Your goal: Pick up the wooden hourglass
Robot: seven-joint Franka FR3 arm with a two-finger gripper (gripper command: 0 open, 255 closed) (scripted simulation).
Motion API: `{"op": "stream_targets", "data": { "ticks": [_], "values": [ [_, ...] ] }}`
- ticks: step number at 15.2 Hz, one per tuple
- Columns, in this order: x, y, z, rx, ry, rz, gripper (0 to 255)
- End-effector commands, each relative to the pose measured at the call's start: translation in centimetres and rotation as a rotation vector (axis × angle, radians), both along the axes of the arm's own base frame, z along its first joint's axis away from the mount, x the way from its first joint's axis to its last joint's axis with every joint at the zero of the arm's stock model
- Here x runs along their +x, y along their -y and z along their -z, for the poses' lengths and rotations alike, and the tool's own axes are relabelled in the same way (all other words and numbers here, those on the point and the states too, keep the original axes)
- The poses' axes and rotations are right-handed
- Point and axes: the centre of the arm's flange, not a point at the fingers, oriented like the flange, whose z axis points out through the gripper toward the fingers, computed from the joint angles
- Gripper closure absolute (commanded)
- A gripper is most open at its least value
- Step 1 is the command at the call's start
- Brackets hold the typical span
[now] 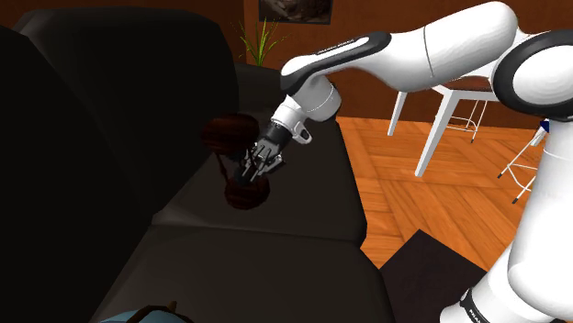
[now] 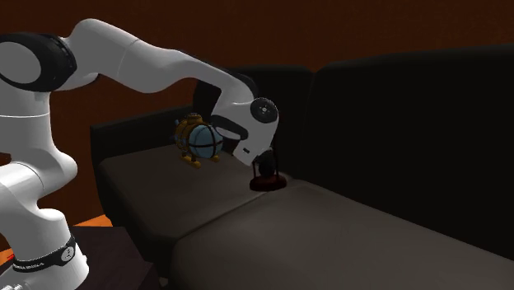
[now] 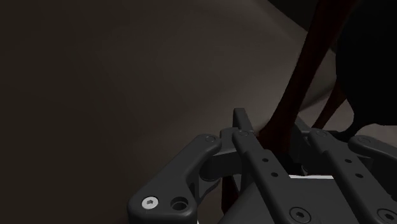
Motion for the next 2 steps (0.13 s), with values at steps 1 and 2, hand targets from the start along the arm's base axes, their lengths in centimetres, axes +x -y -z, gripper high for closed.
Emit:
{"op": "stream_targets", "data": {
  "ticks": [1, 2],
  "values": [
    [0.01, -0.2, -0.81, 0.0, 0.002, 0.0, 255],
    [0.02, -0.2, -0.81, 0.001, 0.002, 0.0, 255]
  ]
}}
